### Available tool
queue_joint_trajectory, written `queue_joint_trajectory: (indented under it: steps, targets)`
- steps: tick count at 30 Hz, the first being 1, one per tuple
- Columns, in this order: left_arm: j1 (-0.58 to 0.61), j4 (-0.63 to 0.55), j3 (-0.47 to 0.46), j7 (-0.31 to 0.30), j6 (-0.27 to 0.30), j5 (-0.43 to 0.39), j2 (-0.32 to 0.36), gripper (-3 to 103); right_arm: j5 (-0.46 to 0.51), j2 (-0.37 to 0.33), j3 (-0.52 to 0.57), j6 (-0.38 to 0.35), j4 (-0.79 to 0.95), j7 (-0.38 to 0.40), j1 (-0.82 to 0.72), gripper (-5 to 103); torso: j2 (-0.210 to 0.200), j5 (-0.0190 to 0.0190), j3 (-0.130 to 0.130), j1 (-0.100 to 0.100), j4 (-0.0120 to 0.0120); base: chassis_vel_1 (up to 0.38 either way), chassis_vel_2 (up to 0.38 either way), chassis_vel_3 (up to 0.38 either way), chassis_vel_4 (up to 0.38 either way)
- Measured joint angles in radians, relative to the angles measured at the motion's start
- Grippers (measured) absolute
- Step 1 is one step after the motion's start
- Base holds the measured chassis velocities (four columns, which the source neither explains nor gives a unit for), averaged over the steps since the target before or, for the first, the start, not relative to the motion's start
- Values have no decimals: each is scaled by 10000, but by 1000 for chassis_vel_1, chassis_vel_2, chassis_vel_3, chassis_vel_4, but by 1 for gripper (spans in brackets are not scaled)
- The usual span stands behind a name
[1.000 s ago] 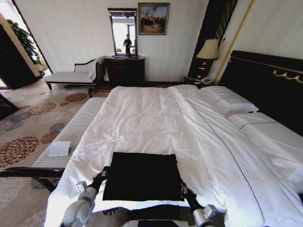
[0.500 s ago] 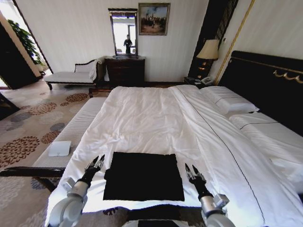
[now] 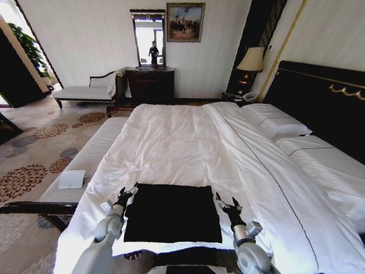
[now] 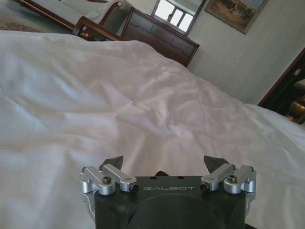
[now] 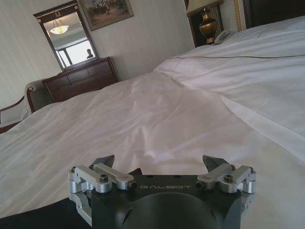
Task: Fold the clothes on the bed.
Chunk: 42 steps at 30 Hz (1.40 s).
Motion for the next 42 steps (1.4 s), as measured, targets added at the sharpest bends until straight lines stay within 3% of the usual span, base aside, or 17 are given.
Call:
queue_joint_trajectory:
  steps: [3,6,25,29,31,38,40,42]
  targets:
    - [-106,73,96,54,-15,-71,-133,93,64,8,13,0,-11,-7,20,100,1,-1,0,0,-1,0,0,0,0]
    - [-194,264,232,79,-36,-32,-344,81,119,25,39,5,-85,-24,75,100,1,-1,-2,-1,1,0,0,0,0]
    - [-91,670,185,211,-143,-13,-557,77,52,135,67,34,-48,-63,-25,100,1,-2,-2,-1,1,0,0,0,0]
    - [-39,656,143,211,-166,-22,-581,57,-28,128,115,45,-6,-34,-97,100,1,-2,-2,-1,1,0,0,0,0]
    - [-29,650,138,211,-171,-23,-580,57,-39,132,116,46,-6,-28,-97,100,2,-2,-2,-1,1,0,0,0,0]
    - [16,636,64,186,-235,-31,-581,26,-79,237,75,48,-98,63,-30,100,2,-2,-2,-1,2,0,0,0,0]
    - [18,637,55,181,-244,-30,-577,26,-83,241,71,48,-104,73,-25,100,1,-2,-2,-1,1,0,0,0,0]
    - [18,637,41,179,-265,-39,-560,15,-86,241,69,48,-110,101,-14,100,1,-3,-2,-1,1,0,0,0,0]
